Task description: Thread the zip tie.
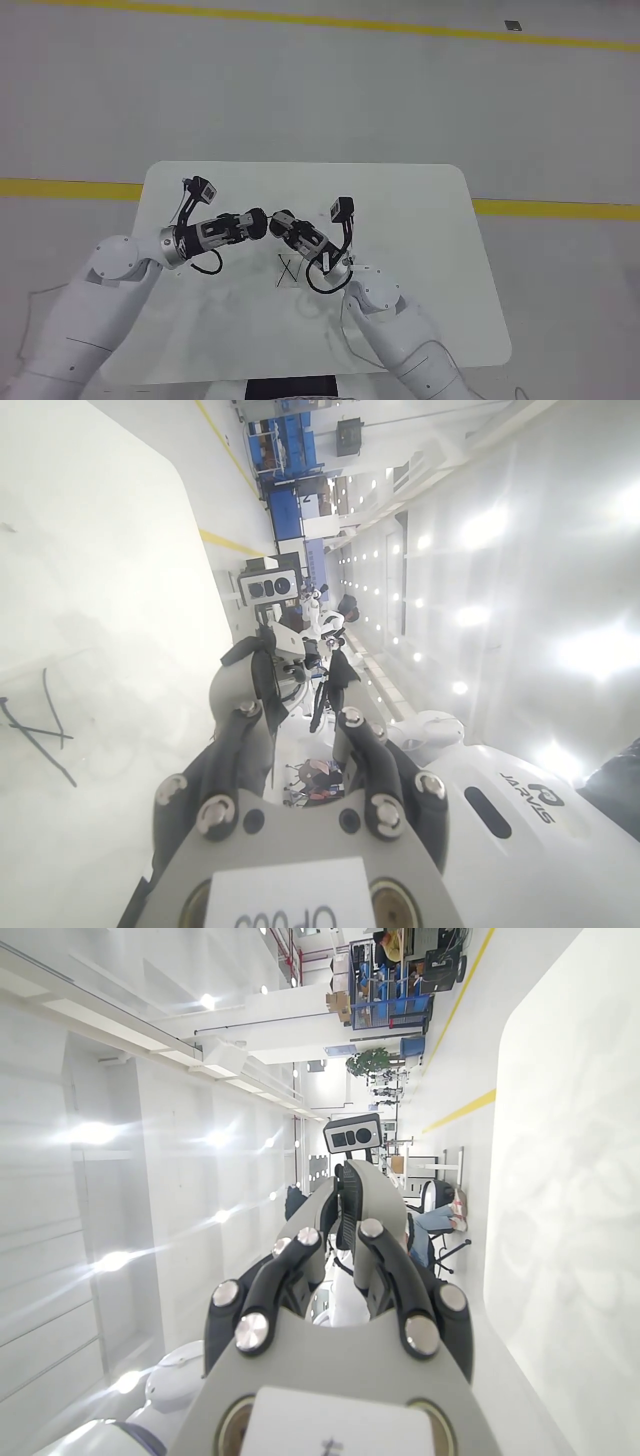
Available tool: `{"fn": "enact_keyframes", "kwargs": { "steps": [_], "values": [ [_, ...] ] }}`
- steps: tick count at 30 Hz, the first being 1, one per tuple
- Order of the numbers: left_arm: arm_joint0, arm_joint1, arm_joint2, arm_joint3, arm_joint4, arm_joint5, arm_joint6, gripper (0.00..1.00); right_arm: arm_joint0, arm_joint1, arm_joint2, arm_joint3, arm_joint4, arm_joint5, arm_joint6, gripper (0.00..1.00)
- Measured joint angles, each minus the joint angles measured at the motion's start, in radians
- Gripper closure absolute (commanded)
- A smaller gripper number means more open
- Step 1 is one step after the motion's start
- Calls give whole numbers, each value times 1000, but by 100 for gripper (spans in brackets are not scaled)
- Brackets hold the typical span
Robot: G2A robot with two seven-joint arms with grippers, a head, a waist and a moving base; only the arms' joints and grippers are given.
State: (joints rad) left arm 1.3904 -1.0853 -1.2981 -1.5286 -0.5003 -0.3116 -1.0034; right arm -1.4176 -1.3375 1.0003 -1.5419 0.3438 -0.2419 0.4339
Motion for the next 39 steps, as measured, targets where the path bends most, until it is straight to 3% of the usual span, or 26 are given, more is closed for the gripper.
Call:
{"fn": "enact_keyframes", "kwargs": {
  "steps": [18, 19, 24, 26, 30, 39],
  "values": [
    [-16, 9, 24, 16, -4, 11, 1, 98, -2, -1, 2, -6, -5, -22, 4, 100],
    [-17, 9, 25, 17, -5, 11, 1, 97, -2, -1, 2, -5, -5, -23, 5, 100],
    [-18, 12, 27, 18, -8, 9, 4, 74, -1, 0, 4, -4, -11, -20, 10, 100],
    [-17, 13, 26, 17, -9, 7, 5, 73, -1, 0, 4, -4, -13, -19, 12, 100],
    [-16, 16, 26, 17, -12, 6, 7, 75, -2, 1, 5, -2, -15, -22, 17, 100],
    [-22, 19, 35, 23, -17, 6, 8, 94, -2, 1, 6, 8, -10, -31, 28, 100]
  ]
}}
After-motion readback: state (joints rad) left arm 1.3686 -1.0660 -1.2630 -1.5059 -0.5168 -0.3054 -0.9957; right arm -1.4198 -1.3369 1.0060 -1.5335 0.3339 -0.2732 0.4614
